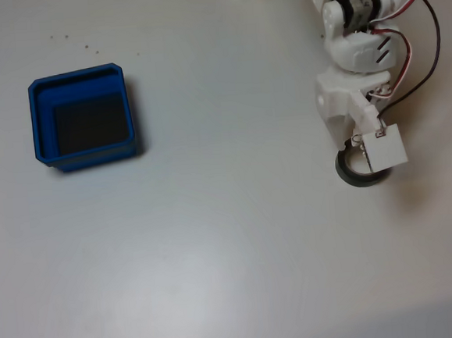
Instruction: Pick the black tape roll and drop it in the blue box
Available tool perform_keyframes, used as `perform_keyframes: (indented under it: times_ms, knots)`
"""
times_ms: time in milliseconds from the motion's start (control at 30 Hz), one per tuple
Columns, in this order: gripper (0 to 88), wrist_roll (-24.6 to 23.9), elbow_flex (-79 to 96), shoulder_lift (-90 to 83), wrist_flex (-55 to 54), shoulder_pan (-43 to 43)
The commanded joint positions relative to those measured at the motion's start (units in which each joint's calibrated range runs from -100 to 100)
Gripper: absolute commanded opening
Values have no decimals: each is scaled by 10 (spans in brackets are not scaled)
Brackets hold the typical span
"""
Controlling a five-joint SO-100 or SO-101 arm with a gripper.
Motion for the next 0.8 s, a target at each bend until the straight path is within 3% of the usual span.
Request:
perform_keyframes:
  times_ms: [0,333,600,767]
  knots:
    - [15,-17,-35,-7,-11,5]
    - [32,-15,-35,14,-11,6]
    - [208,-14,-36,34,-11,6]
    - [227,-15,-36,34,-11,6]
